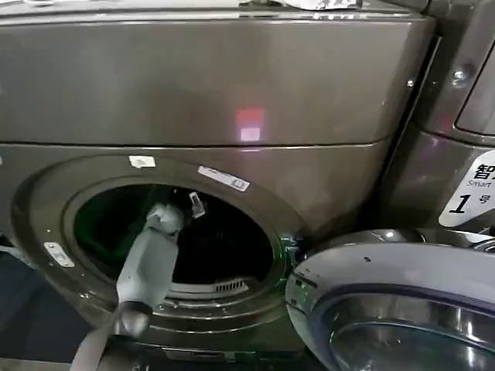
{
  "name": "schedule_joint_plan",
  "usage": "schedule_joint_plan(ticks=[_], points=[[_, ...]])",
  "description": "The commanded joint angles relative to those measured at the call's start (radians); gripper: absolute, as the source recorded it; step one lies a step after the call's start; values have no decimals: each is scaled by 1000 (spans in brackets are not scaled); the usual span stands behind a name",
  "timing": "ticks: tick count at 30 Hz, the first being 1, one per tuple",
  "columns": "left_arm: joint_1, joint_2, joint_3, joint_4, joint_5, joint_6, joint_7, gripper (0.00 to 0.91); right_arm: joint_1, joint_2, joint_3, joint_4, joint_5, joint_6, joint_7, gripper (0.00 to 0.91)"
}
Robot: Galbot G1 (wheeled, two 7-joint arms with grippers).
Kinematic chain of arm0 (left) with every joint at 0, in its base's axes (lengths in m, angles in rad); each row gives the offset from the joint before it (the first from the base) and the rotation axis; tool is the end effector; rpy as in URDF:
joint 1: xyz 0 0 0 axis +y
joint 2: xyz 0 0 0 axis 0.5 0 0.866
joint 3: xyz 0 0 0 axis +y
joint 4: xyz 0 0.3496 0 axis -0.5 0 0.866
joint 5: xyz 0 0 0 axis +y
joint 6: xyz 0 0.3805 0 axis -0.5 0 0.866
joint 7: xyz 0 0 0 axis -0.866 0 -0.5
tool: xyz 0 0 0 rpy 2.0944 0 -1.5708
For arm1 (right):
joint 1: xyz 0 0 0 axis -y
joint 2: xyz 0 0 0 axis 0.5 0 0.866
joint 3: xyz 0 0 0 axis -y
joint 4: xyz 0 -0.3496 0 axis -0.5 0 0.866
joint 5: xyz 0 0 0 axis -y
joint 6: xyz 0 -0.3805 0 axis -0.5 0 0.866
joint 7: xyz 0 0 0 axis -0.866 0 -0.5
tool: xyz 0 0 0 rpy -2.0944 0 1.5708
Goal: Grasp the clothes from the dryer.
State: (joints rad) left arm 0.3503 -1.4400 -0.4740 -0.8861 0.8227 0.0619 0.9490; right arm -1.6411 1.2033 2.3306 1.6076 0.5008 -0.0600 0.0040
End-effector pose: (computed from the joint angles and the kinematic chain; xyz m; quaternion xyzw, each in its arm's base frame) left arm 0.6026 0.0625 -0.2613 -0.3728 -0.8060 -0.3931 0.2383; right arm -0.1747 -0.4656 -0.0997 0.6911 0.6936 -0.1606 0.1244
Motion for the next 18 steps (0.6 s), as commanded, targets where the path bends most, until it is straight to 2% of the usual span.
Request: schedule_joint_plan(ticks=[1,3,7,8,11,13,18], points=[[48,-44,6,-129,-288,131,-508,0,2,13,-10,27,-5,-16,-10,907],[75,-68,-2,-187,-386,205,-644,0,1,15,-13,31,-4,-17,-9,907],[116,-88,-11,-267,-549,262,-788,0,1,15,-13,37,4,-14,7,907],[127,-96,-15,-280,-588,264,-804,0,3,17,-10,44,8,-14,3,907],[152,-108,-19,-319,-667,265,-865,0,2,18,-23,53,11,-30,58,907],[158,-110,-17,-337,-719,275,-903,0,0,18,-28,45,7,-2,58,907],[154,-118,-21,-352,-751,272,-949,0,-3,22,-30,44,10,-4,55,907]])
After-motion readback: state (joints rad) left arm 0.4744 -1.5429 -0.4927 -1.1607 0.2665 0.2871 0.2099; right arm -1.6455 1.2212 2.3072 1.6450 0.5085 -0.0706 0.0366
